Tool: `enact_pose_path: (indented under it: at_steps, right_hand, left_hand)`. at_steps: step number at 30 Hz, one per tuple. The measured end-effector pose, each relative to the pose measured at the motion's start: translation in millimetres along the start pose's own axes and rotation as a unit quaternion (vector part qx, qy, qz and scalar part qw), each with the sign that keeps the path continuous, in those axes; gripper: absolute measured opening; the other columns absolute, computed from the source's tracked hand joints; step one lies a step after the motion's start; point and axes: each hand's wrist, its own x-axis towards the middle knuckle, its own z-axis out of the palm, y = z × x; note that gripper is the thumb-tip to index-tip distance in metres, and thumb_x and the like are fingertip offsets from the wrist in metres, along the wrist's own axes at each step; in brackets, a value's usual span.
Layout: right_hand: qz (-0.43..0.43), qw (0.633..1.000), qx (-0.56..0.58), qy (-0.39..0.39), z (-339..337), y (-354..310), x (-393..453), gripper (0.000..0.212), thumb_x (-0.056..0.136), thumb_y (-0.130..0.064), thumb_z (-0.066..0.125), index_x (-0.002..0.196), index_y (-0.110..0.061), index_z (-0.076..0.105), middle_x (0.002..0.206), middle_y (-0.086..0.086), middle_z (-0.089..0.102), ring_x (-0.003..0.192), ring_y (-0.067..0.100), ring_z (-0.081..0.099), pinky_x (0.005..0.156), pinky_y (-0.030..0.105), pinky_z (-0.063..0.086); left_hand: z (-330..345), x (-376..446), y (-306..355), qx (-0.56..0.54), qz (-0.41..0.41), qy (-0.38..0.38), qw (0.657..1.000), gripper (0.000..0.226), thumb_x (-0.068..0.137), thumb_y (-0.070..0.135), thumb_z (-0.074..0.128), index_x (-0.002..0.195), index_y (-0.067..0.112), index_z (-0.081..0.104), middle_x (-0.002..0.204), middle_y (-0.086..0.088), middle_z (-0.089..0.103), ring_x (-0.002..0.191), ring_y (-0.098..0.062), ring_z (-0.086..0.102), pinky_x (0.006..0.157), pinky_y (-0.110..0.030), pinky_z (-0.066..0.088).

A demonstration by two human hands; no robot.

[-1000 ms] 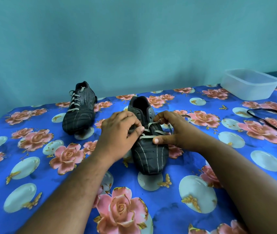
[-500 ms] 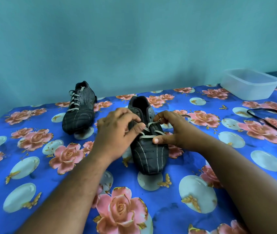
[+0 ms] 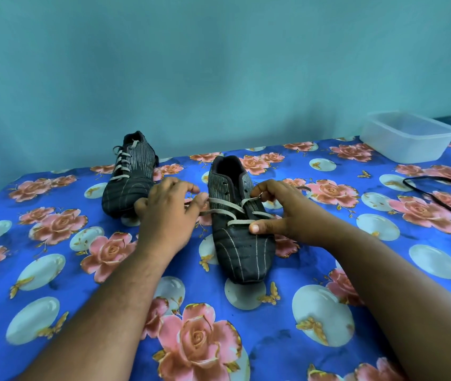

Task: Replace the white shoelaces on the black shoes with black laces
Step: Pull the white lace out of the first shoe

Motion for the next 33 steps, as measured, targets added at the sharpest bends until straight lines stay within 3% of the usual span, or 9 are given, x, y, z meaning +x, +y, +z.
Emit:
enact_pose_path:
  at_steps: [3,8,10,15,20,23,26,28,33]
  right_hand:
    - [0.000,1.000,0.001,-0.002,-1,-1,0,0.081,0.054,-0.081,0.071,0.121,-0.039,0.055,0.113,-0.014,0.052,0.114,0.014,0.047,0.101,0.035,0.043]
    - [-0.003,1.000,-0.001,-0.001,-1,0,0,0.080,0.055,-0.080,0.071,0.121,-0.039,0.055,0.114,-0.014,0.053,0.114,0.015,0.048,0.100,0.035,0.043]
    - [-0.003,1.000,-0.001,-0.002,-1,-1,0,0.080,0.055,-0.080,0.071,0.121,-0.040,0.055,0.114,-0.014,0.053,0.115,0.014,0.048,0.100,0.033,0.043]
    - [0.002,1.000,-0.003,-0.005,-1,-2,-1,0.078,0.054,-0.081,0.071,0.120,-0.041,0.054,0.114,-0.016,0.051,0.114,0.013,0.047,0.100,0.033,0.042]
    - [0.003,1.000,-0.013,-0.007,-2,-3,-1,0.079,0.054,-0.082,0.069,0.121,-0.042,0.054,0.114,-0.018,0.051,0.115,0.011,0.046,0.100,0.032,0.041]
    - [-0.011,1.000,-0.020,0.002,-4,-6,-2,0.078,0.058,-0.081,0.075,0.122,-0.041,0.056,0.114,-0.019,0.050,0.116,0.008,0.046,0.100,0.029,0.040]
    - [-0.044,0.998,-0.016,0.034,-5,-14,-5,0.070,0.062,-0.069,0.077,0.122,-0.039,0.059,0.114,-0.019,0.050,0.114,0.004,0.047,0.095,0.014,0.035]
    - [-0.076,0.995,-0.027,0.051,-4,-20,-5,0.056,0.067,-0.067,0.077,0.115,-0.039,0.065,0.111,-0.019,0.050,0.112,0.003,0.048,0.092,0.010,0.034]
    - [-0.140,0.986,-0.069,0.058,6,-25,-3,0.030,0.079,-0.065,0.068,0.092,-0.039,0.074,0.097,-0.020,0.049,0.101,0.012,0.047,0.090,0.034,0.040]
  left_hand:
    - [1,-5,15,-0.081,0.085,0.016,0.993,0.046,0.090,0.072,0.043,0.109,0.039,0.069,0.122,0.014,0.061,0.124,-0.015,0.051,0.103,-0.047,0.034]
    - [7,-9,21,-0.077,0.153,-0.017,0.985,0.034,0.085,0.063,0.050,0.088,0.034,0.067,0.108,0.018,0.060,0.114,-0.012,0.054,0.093,-0.042,0.034]
    - [6,-6,18,-0.050,0.133,-0.005,0.990,0.029,0.089,0.058,0.052,0.086,0.032,0.066,0.108,0.016,0.061,0.113,-0.016,0.056,0.093,-0.045,0.038]
    - [3,4,-10,0.065,-0.040,-0.005,0.997,0.021,0.100,0.042,0.056,0.098,0.023,0.066,0.117,0.001,0.060,0.118,-0.028,0.052,0.091,-0.046,0.033]
    - [-3,6,-11,-0.013,-0.037,0.035,0.999,0.027,0.098,0.051,0.055,0.095,0.026,0.065,0.111,0.003,0.063,0.113,-0.029,0.056,0.089,-0.046,0.037]
    - [1,1,3,-0.083,0.024,0.025,0.996,0.054,0.091,0.071,0.043,0.117,0.029,0.065,0.128,0.008,0.061,0.123,-0.021,0.055,0.102,-0.047,0.039]
    - [6,-7,8,-0.147,0.098,-0.059,0.983,0.088,0.082,0.086,0.034,0.147,0.030,0.049,0.153,0.007,0.046,0.144,-0.014,0.038,0.119,-0.051,0.028]
    - [6,-10,9,-0.175,0.123,-0.134,0.968,0.099,0.075,0.095,0.036,0.156,0.037,0.034,0.164,0.010,0.029,0.152,-0.008,0.022,0.122,-0.055,0.023]
    - [5,-11,9,-0.130,0.137,-0.233,0.954,0.128,0.050,0.107,0.038,0.158,0.047,0.003,0.169,0.020,-0.006,0.154,0.001,-0.005,0.125,-0.057,0.003]
